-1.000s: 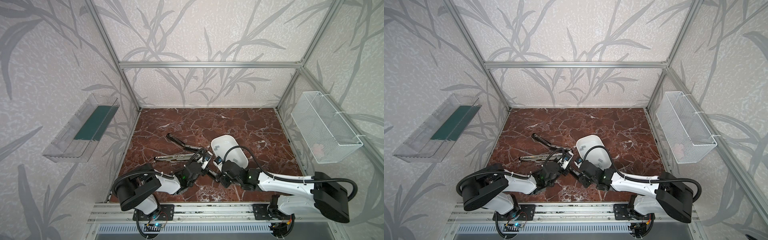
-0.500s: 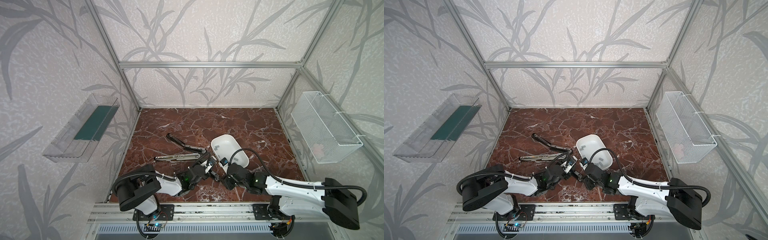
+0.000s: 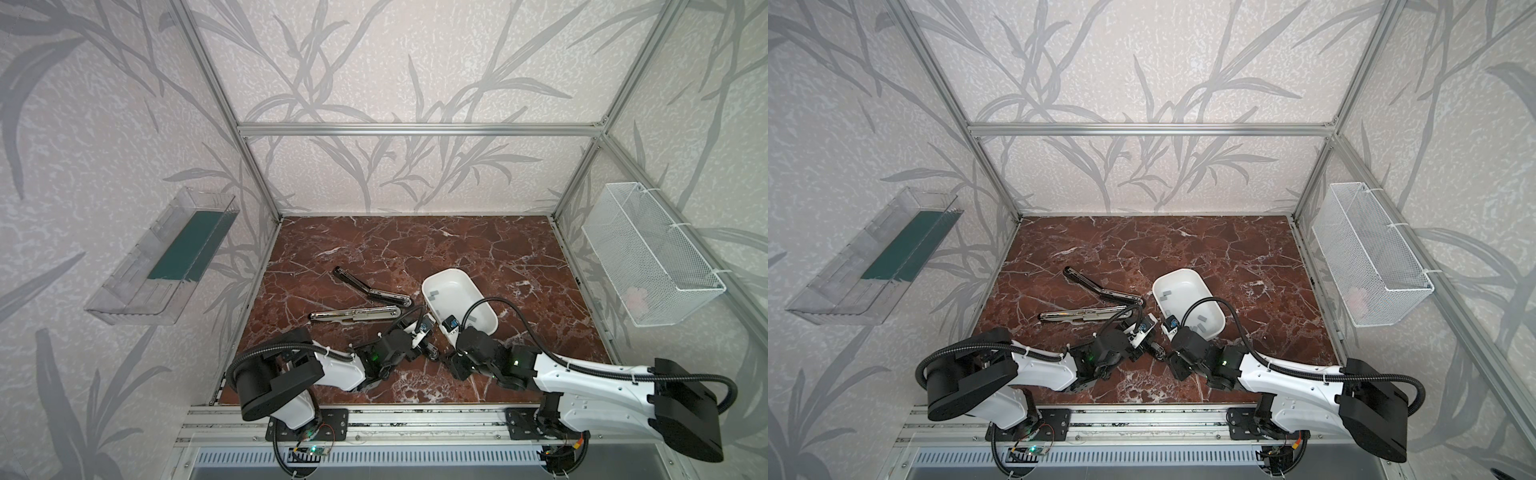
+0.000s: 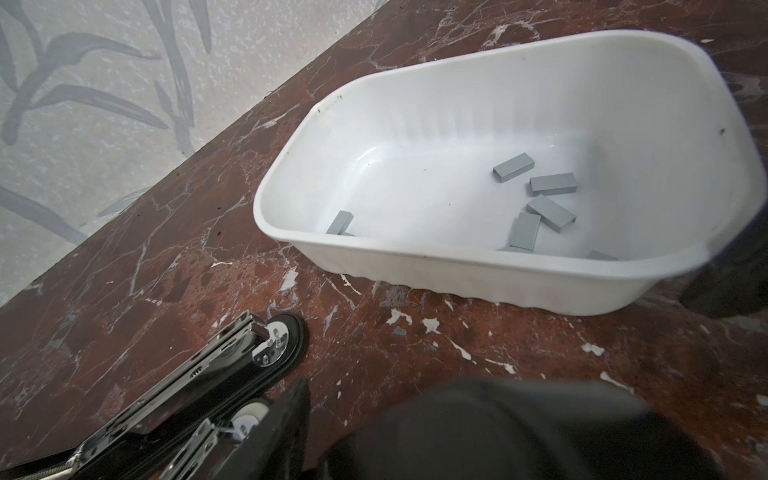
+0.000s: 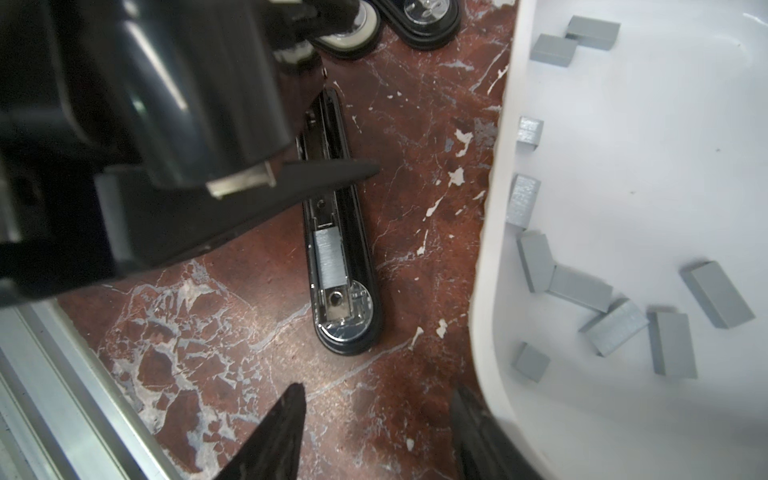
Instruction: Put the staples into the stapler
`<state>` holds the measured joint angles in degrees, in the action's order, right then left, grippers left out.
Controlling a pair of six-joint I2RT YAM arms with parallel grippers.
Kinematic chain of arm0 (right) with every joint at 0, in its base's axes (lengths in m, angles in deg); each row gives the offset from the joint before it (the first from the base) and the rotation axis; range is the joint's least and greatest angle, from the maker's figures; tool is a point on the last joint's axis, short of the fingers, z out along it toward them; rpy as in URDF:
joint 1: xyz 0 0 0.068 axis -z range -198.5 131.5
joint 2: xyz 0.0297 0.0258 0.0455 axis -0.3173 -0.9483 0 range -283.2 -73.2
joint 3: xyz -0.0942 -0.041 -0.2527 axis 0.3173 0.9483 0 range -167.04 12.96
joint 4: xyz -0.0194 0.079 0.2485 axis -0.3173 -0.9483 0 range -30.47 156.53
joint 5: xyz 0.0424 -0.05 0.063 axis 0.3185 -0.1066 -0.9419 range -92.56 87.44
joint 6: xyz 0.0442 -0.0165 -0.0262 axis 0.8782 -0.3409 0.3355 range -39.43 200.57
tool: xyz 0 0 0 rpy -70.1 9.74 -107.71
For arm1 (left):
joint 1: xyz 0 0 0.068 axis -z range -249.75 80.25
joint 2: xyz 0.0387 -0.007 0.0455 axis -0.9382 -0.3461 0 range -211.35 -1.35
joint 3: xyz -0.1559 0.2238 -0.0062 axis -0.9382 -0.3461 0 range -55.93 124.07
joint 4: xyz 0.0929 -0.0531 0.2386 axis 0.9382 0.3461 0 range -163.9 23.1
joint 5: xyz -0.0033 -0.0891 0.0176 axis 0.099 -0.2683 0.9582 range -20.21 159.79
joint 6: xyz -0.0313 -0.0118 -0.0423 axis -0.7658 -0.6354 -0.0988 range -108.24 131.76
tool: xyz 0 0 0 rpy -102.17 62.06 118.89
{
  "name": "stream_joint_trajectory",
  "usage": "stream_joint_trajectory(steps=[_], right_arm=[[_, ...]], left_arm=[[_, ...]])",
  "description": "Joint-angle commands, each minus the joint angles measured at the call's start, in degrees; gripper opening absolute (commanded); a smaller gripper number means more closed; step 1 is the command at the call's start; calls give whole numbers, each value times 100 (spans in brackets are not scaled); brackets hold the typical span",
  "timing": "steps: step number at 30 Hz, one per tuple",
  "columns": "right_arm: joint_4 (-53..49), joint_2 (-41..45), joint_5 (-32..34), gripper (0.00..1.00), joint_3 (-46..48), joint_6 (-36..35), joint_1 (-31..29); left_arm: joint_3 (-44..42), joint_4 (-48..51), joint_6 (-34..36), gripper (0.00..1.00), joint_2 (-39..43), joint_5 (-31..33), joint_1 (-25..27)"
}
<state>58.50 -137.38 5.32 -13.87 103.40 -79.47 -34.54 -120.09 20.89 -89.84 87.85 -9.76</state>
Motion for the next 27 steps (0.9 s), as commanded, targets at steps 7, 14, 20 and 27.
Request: stream_joint_trajectory(steps=[7, 14, 20, 27], right_arm=[[382, -235, -298, 50, 59, 3, -28], [657, -717, -220, 46, -140, -22, -29], [745, -1123, 74, 36, -336, 65, -29], [627, -1208, 487, 30, -460, 166, -25]], left_arm=[[113, 358, -191, 69, 115, -405, 37], [44, 474, -174, 70, 277, -295, 45], [109, 722, -207, 71, 348, -473, 52], [-27, 665, -201, 72, 495, -503, 64]])
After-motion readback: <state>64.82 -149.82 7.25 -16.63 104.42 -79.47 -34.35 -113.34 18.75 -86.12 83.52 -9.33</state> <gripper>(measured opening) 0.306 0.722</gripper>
